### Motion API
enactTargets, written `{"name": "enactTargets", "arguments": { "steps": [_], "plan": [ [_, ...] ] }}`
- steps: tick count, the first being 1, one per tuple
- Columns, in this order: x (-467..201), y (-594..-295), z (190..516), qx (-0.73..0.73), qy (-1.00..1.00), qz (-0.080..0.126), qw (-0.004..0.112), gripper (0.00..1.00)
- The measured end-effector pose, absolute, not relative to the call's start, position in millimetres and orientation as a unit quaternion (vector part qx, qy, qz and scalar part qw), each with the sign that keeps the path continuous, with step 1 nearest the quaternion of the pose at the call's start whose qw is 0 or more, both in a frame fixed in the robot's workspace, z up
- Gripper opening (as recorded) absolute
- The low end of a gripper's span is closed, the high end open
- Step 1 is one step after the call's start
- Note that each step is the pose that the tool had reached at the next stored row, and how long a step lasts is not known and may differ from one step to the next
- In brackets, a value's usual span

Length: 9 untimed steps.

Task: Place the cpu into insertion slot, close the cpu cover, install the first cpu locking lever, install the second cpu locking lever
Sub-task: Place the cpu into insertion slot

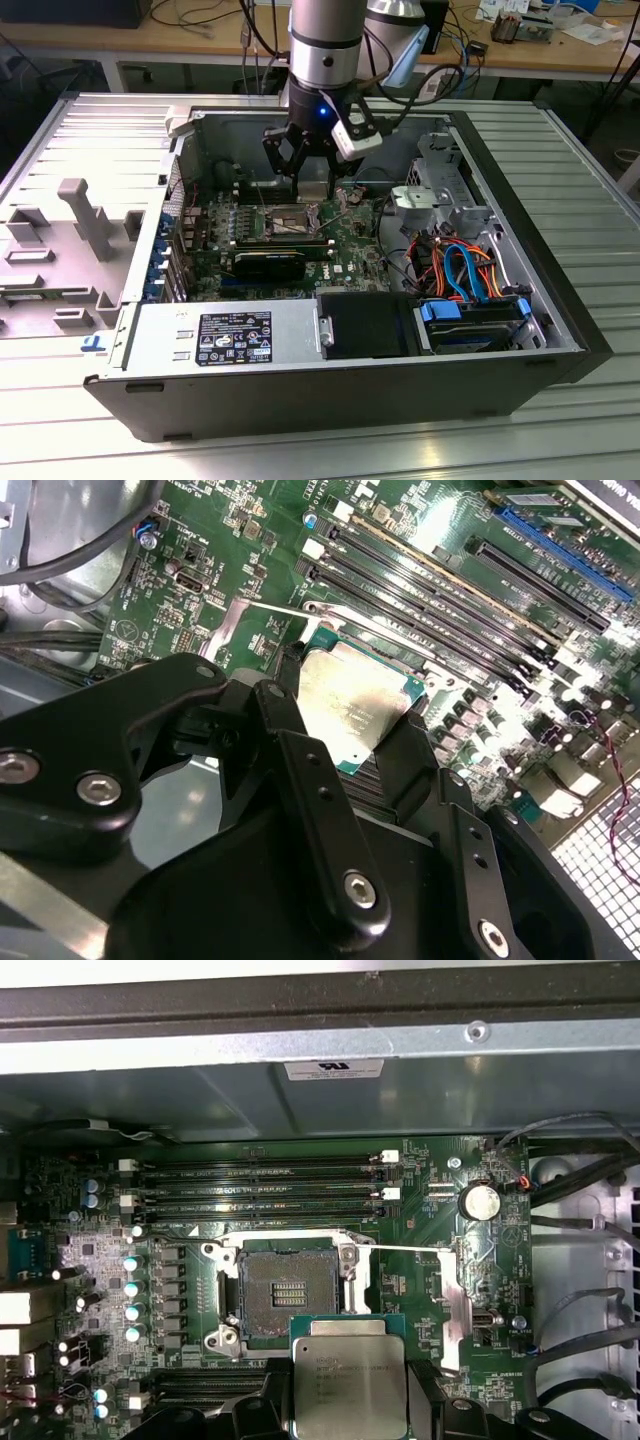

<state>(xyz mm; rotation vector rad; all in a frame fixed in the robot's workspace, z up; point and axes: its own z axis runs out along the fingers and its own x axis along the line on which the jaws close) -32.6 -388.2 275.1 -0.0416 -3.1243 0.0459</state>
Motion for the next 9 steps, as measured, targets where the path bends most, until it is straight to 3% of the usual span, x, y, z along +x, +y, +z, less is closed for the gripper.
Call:
{"name": "enactTargets", "arguments": {
  "steps": [9],
  "plan": [
    [-32.6, -388.2, 272.7, -0.013, -1.0, 0.015, 0.008, 0.54]
  ]
}}
